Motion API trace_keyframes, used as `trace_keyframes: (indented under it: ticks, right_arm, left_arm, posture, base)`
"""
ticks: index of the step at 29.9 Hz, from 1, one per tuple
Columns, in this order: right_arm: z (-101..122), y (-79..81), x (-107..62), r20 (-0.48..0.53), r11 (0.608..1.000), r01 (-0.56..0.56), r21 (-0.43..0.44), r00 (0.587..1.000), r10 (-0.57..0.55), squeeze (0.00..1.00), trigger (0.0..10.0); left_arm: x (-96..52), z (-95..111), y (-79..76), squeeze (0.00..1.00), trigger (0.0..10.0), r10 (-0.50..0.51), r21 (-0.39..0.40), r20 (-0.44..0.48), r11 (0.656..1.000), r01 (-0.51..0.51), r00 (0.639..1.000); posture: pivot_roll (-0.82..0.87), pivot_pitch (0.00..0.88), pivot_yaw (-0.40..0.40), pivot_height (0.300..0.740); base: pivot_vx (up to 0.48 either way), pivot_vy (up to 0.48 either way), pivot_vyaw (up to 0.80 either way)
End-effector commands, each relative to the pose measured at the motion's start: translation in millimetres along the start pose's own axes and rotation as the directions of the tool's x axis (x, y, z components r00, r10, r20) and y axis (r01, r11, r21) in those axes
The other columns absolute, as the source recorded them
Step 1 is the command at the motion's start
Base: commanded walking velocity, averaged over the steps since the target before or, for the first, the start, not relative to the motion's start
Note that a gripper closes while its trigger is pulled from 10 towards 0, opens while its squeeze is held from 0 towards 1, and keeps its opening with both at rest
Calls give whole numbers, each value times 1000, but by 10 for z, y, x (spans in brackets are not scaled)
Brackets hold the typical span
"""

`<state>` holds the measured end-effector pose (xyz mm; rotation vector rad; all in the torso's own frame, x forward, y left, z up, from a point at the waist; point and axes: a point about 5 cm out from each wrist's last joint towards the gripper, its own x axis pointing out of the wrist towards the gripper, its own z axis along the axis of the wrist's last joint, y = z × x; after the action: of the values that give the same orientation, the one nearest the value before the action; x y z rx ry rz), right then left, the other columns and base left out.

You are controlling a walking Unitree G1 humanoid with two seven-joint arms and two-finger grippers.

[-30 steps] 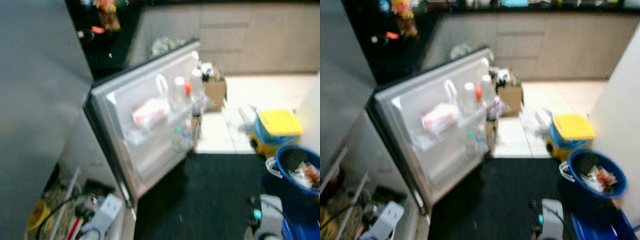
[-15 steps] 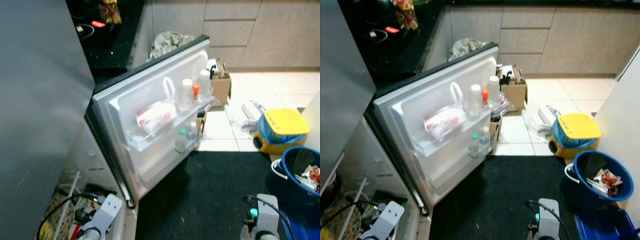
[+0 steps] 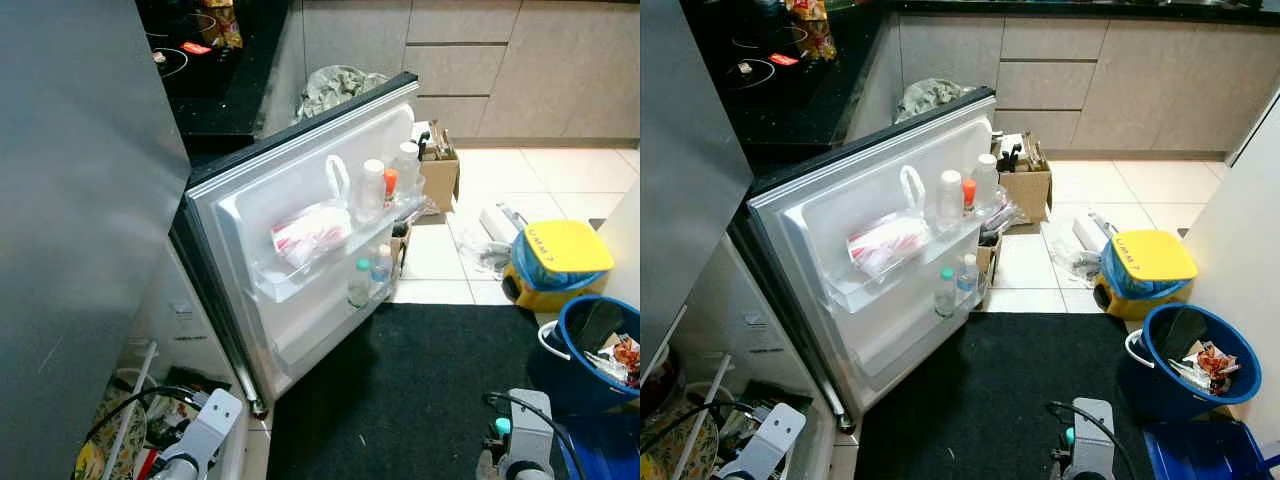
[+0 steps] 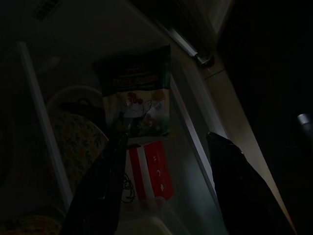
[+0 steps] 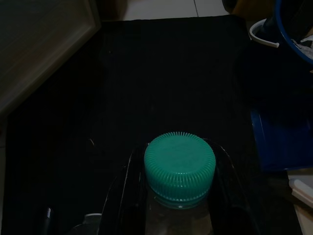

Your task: Restocking fridge

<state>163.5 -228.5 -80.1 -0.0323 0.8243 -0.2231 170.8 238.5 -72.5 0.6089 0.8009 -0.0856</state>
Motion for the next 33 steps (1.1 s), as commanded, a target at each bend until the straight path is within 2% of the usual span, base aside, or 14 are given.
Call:
trace_keyframes:
  ticks: [1,10,23,33]
  right_arm:
    - [20,-19,5,5,1000,0,-19,1000,0,0,10000]
    - [25,-7,7,8,1000,-4,-21,1000,4,0,10000]
    - [7,-7,3,0,1000,-2,-21,1000,2,0,10000]
    - [5,0,3,-1,1000,-3,-19,1000,3,0,10000]
  left_arm:
    - [-13,-28,-19,0,10000,-6,5,-6,1000,6,1000]
    - [-12,-20,-12,0,10000,3,4,0,1000,-3,1000]
    - [-1,0,6,0,10000,10,3,0,1000,-10,1000]
    - [1,7,14,0,10000,12,5,5,1000,-12,1000]
  posture:
    - [35,0,-12,740]
    - [35,0,-12,740]
    - [34,0,-9,740]
    - [35,0,-7,740]
  base:
    - [0,-307,0]
    - [269,-275,0]
    - [290,0,0]
    - [51,-421,0]
